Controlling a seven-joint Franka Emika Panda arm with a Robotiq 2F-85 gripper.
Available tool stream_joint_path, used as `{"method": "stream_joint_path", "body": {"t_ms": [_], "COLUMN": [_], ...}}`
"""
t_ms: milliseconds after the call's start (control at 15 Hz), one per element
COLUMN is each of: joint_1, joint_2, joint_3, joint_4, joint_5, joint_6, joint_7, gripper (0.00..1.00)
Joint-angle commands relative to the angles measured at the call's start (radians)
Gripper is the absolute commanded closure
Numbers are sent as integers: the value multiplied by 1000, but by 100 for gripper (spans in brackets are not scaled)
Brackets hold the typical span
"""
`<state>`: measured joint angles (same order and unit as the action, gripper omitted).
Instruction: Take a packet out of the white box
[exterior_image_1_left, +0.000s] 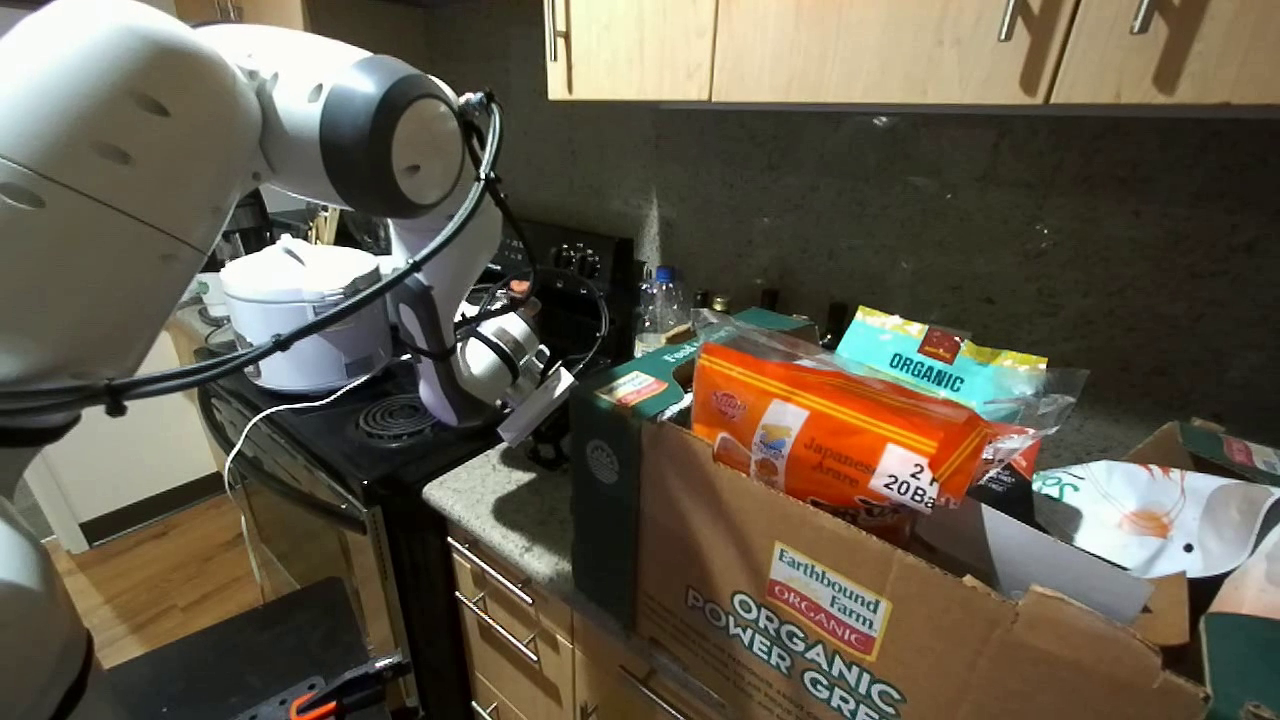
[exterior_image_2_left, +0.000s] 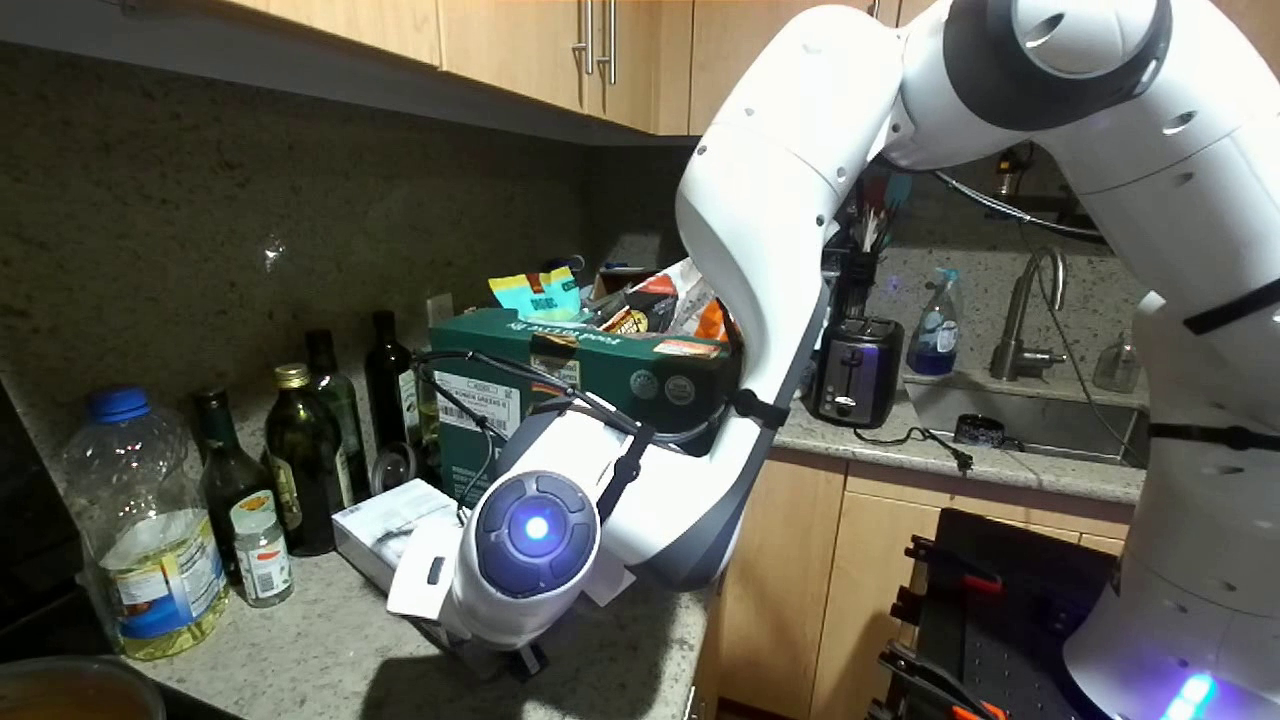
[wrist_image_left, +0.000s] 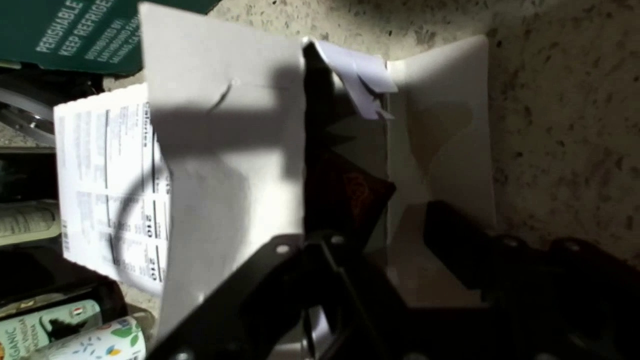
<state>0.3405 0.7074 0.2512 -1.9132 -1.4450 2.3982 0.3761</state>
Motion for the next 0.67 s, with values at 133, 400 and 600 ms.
{"method": "stream_joint_path", "body": {"t_ms": [133, 400, 600], "joint_1": [-9, -10, -9], "joint_2": [32, 52, 61], "joint_3": [-9, -14, -14], "joint_4": [47, 66, 73], "joint_5": [30, 34, 36], "joint_6": [16, 19, 19], "joint_7": [-48, -44, -48], "gripper": [88, 100, 100]}}
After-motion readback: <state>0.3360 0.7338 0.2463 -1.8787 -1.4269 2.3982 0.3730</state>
